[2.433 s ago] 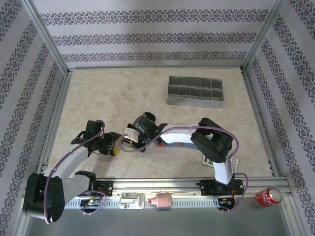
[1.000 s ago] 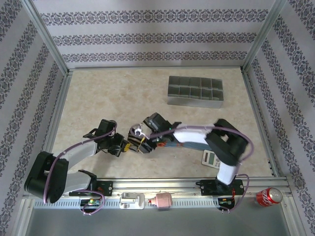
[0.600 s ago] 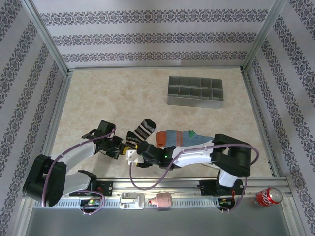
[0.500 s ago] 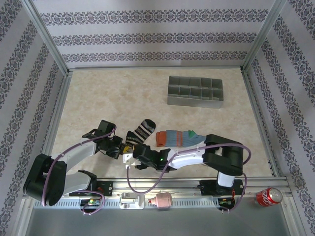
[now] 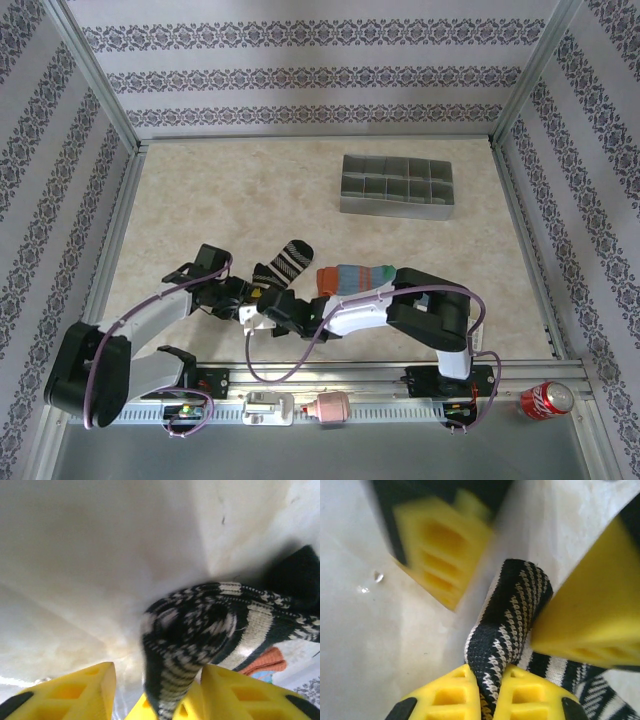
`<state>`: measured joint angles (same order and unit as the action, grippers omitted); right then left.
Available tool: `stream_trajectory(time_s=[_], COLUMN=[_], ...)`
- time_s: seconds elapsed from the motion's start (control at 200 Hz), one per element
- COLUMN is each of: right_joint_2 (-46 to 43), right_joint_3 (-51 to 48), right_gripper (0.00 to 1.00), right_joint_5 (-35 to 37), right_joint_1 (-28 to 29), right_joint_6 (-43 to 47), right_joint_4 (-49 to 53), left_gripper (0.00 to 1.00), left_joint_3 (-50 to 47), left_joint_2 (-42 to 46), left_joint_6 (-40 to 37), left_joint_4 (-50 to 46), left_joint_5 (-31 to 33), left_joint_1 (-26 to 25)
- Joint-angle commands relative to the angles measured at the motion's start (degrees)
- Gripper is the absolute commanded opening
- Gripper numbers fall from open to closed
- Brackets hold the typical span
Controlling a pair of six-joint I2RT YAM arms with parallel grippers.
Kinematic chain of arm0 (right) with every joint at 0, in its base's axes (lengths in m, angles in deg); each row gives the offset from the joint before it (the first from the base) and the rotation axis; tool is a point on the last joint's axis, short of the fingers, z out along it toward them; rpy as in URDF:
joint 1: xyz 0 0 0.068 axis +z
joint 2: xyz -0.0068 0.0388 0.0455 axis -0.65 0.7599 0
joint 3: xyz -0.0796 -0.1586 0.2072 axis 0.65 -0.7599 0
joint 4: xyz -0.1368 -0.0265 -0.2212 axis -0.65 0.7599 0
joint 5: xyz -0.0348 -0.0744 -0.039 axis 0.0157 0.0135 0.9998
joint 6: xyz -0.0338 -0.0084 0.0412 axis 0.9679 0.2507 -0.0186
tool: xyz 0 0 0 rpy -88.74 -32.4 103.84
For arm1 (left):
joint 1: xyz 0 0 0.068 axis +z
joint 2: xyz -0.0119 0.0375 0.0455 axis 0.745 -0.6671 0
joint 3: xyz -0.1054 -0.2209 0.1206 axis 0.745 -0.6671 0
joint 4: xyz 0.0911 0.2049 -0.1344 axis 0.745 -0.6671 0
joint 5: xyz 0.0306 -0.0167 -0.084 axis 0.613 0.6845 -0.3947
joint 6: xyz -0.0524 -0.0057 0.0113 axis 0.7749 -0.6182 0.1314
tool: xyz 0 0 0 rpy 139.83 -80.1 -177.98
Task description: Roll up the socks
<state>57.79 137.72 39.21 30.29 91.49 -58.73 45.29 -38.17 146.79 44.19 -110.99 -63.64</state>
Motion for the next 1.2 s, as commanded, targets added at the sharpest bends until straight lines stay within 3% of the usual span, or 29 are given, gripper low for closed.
stream_trajectory(time_s=[0.0,0.085,0.36,0.635,0.849,1.194], right_joint_2=[0.46,0.84,3.1,8.24,11.66,14.57], right_joint_3=[0.4,0.86,2.86,6.3,7.09,8.12], right_gripper=[0.0,0.0,0.0,0.0,0.0,0.0], right_joint_5=[-11.95,-18.75,-37.78,-51.71,-59.33,-63.21], right_joint_1=[-3.36,-6.01,-13.77,-20.36,-24.36,-26.83], right_joint_6=[-7.6,-11.16,-19.5,-28.73,-33.84,-36.09], right_joint_4=[10.95,13.09,15.04,17.15,17.69,18.77], left_gripper=[0.59,0.64,0.63,0.59,0.58,0.51], left_joint_3=[0.56,1.04,1.68,-4.2,-6.58,-7.17], left_joint_2=[3.48,5.01,7.96,9.07,6.06,-4.89], left_joint_6=[-1.93,-3.9,-5.68,-2.5,-1.85,-1.42], left_joint_4=[-6.01,-6.79,-9.03,11.05,18.33,27.02], left_joint_5=[1.65,1.25,1.12,-2.16,-1.09,1.28], left_joint_1=[2.9,4.73,5.39,4.06,1.88,-2.12])
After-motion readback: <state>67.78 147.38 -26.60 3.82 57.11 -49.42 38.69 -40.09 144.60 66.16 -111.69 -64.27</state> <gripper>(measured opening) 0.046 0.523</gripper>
